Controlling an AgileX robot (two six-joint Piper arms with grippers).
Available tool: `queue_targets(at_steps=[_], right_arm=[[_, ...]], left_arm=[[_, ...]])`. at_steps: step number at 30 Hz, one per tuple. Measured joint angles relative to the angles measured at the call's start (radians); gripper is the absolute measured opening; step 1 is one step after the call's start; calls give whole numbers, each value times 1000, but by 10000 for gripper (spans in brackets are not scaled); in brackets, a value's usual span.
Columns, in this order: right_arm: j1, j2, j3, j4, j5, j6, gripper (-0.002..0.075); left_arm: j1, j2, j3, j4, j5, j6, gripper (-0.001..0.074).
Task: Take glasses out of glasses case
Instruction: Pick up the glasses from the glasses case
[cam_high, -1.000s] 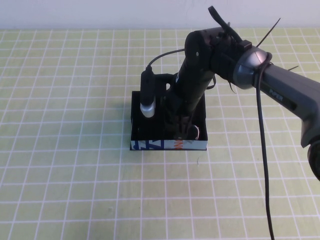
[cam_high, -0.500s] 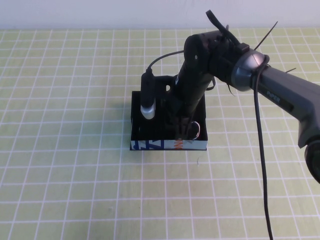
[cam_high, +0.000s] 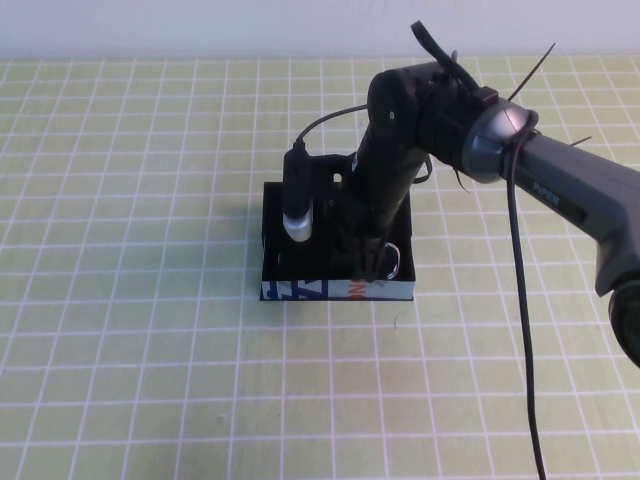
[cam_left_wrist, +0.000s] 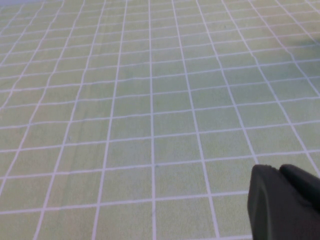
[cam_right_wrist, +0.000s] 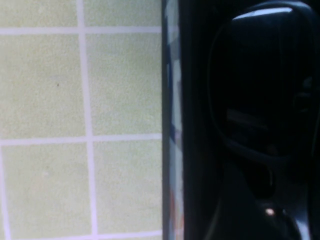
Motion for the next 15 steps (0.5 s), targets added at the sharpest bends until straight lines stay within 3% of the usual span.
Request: queue_targets(at_steps=[15], right_arm=[[0,0,0,-10,15,0,195]], left_arm=[[0,0,0,0,0,0,-4]])
